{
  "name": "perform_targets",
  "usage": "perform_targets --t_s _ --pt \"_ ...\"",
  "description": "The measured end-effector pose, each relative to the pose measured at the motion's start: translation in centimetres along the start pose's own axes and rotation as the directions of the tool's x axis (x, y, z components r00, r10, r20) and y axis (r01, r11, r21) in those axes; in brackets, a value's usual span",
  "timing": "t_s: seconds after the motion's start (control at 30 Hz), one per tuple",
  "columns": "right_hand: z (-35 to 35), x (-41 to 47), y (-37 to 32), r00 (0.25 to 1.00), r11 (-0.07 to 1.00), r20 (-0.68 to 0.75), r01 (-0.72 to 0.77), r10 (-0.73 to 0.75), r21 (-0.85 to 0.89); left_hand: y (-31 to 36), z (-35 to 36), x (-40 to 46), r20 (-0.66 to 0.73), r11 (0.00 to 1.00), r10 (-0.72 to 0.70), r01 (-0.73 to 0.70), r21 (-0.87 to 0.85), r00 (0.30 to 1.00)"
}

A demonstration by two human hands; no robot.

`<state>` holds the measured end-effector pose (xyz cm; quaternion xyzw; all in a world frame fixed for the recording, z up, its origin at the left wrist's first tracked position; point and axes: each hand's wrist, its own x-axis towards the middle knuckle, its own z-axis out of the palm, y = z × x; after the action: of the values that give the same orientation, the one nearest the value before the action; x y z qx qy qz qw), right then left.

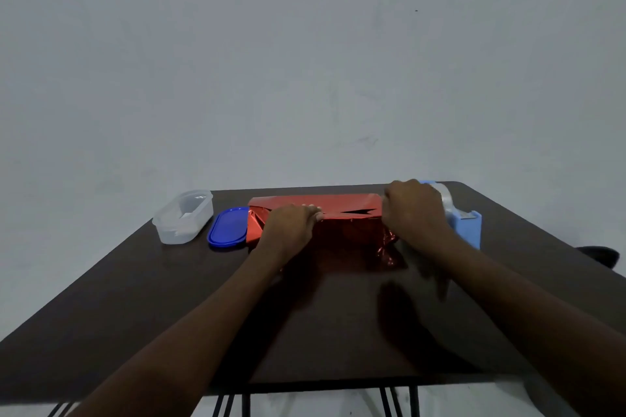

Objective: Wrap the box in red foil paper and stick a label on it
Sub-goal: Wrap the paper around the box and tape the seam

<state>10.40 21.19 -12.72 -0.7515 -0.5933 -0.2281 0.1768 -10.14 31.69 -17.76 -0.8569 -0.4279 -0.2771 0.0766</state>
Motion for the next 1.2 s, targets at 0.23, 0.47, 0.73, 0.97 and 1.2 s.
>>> perform_targets --t_s 0.23,0.47,0.73,0.97,1.2 --pt "-3.3 0.4 4.6 0.980 0.976 0.060 -0.182 0.189 -0.116 0.2 -0.6 -0.4 0.098 0.999 0.037 -0.037 -0.003 0.995" --pt "-4.9 -0.1 7.2 0.934 0.950 0.185 -0.286 0.306 -0.128 0.6 -0.1 -0.1 0.066 0.999 0.027 -0.025 -0.022 0.997" --pt "-4.9 0.5 8.9 0.836 0.871 0.342 -0.484 0.430 0.089 1.7 0.3 0.3 0.051 0.997 0.042 -0.039 -0.061 0.998" --pt "-4.8 1.0 10.4 0.631 0.668 0.617 -0.711 0.470 0.219 1.9 0.7 0.2 0.032 0.997 0.031 -0.029 -0.076 0.999" --pt "-5.4 1.3 10.3 0.575 0.606 0.711 -0.751 0.405 0.262 2.1 0.7 0.3 0.016 0.997 0.024 -0.023 -0.072 1.000"
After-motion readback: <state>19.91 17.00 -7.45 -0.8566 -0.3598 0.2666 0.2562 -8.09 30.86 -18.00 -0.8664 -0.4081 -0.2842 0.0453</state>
